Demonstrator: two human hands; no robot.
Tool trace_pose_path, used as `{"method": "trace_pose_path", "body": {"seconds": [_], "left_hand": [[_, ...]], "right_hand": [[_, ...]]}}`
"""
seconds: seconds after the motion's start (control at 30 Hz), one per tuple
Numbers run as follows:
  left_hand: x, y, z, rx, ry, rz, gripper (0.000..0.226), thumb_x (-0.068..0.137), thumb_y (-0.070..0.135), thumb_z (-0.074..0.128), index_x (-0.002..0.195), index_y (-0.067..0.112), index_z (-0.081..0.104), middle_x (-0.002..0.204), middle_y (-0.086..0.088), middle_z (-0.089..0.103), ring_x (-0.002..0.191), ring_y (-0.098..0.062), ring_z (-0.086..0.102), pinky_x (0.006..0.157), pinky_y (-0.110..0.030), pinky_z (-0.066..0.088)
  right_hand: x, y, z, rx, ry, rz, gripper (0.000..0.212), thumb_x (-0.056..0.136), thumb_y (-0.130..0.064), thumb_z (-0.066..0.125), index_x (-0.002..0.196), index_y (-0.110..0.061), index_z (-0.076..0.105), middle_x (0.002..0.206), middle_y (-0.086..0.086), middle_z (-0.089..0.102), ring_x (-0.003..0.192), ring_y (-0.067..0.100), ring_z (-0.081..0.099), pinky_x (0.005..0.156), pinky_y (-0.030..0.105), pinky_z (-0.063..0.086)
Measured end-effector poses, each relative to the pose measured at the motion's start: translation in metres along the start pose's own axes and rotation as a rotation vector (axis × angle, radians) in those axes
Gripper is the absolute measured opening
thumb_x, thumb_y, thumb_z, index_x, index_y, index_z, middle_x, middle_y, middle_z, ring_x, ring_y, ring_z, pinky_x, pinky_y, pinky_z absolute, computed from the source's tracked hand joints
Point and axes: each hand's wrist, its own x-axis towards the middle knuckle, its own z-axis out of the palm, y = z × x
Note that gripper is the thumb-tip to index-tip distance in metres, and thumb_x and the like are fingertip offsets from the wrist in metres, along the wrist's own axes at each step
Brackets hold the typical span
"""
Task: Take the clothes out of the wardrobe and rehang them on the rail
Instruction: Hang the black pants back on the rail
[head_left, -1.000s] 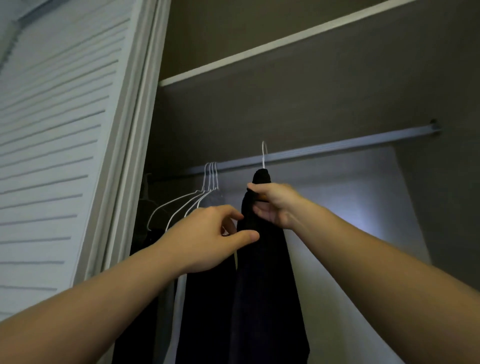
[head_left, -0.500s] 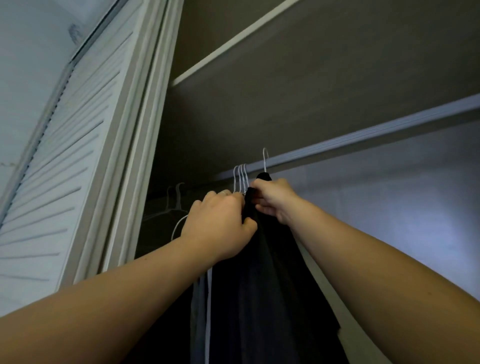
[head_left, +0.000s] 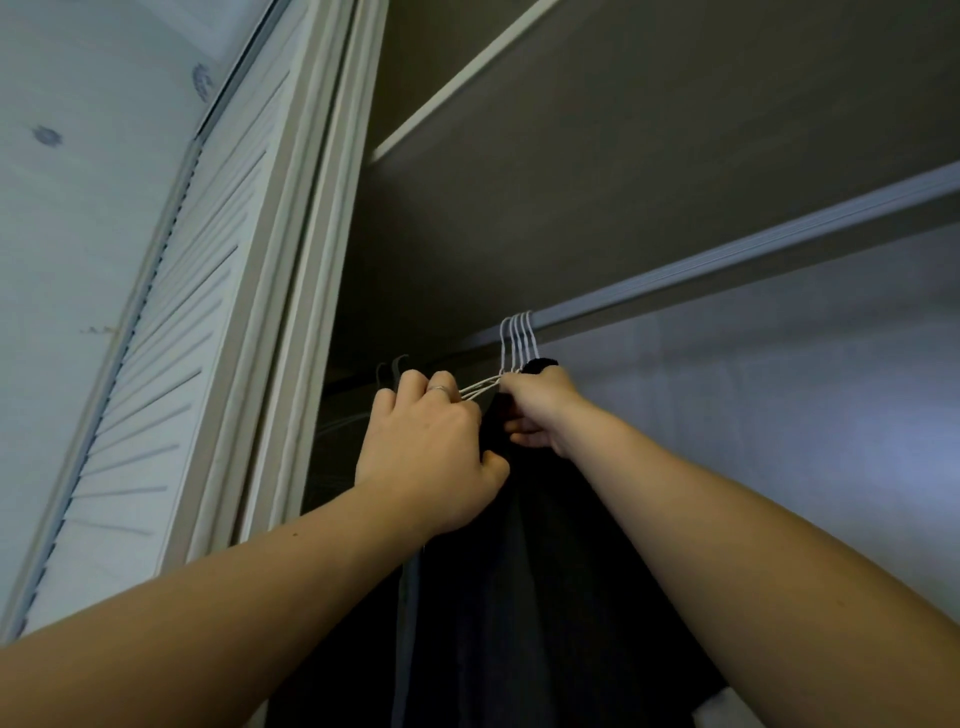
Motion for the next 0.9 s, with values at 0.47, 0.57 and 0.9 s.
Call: {"method": "trace_pose_path", "body": {"seconds": [0.47, 0.57, 0.9], "left_hand": [[-0.072, -0.034, -0.066, 0.071, -0.031, 0.027, 0.039, 0.093, 0.059, 0.045, 0.122, 0.036, 0.057, 0.142, 0.007, 0.043, 0.137, -0.020, 0.030, 0.109, -0.041, 0.029], [-0.127, -0.064, -0.092, 0.022, -0.058, 0.000, 0.037, 0.095, 0.054, 0.043, 0.123, 0.035, 0.056, 0.141, 0.008, 0.046, 0.136, -0.020, 0.032, 0.109, -0.041, 0.028], [-0.364, -0.174, -0.228, 0.234, -0.225, -0.211, 0.057, 0.095, 0.058, 0.029, 0.136, 0.024, 0.049, 0.156, -0.005, 0.038, 0.146, -0.032, 0.027, 0.113, -0.053, 0.026]], "right_hand": [[-0.116, -0.016, 0.003, -0.465, 0.145, -0.466, 0.043, 0.095, -0.039, 0.053, 0.135, -0.023, 0.047, 0.133, 0.000, 0.050, 0.117, 0.017, 0.050, 0.090, 0.032, 0.044], [-0.181, -0.013, 0.025, -0.557, 0.101, -0.644, 0.048, 0.098, -0.036, 0.050, 0.143, -0.024, 0.040, 0.145, -0.003, 0.041, 0.133, 0.018, 0.038, 0.107, 0.039, 0.038], [-0.419, 0.000, 0.161, -0.601, -0.260, -0.750, 0.065, 0.095, -0.059, 0.017, 0.154, -0.036, 0.001, 0.164, -0.010, -0.002, 0.150, 0.017, -0.008, 0.118, 0.052, -0.003]]}}
